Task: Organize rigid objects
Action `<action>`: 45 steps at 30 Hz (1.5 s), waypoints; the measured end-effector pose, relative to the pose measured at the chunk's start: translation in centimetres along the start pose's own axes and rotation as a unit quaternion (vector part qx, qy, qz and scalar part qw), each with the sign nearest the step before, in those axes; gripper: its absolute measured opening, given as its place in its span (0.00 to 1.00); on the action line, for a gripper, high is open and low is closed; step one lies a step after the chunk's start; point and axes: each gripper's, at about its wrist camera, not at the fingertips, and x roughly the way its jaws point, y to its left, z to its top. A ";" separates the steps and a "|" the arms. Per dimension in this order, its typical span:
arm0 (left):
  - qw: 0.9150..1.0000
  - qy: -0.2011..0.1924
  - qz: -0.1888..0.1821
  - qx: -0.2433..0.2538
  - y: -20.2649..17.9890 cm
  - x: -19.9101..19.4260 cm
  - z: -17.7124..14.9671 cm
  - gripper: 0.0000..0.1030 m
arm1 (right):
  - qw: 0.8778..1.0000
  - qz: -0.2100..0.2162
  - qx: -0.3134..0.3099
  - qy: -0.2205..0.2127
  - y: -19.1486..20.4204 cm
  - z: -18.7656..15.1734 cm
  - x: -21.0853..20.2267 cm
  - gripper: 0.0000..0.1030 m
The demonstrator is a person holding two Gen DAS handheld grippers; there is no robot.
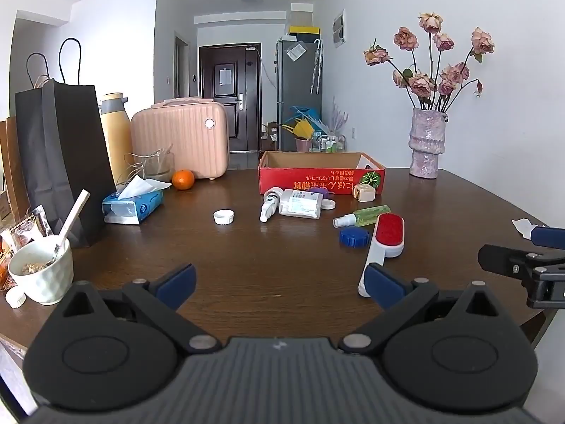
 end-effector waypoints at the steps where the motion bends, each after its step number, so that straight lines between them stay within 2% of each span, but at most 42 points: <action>1: 1.000 0.000 0.000 0.000 0.0 0.0 0.0 1.00 | 1.000 -0.001 0.000 0.000 0.1 0.0 0.0 1.00; 45: 1.000 -0.001 0.000 -0.002 -0.1 -0.2 -0.1 1.00 | 1.000 -0.002 -0.003 -0.002 0.2 -0.2 -0.1 1.00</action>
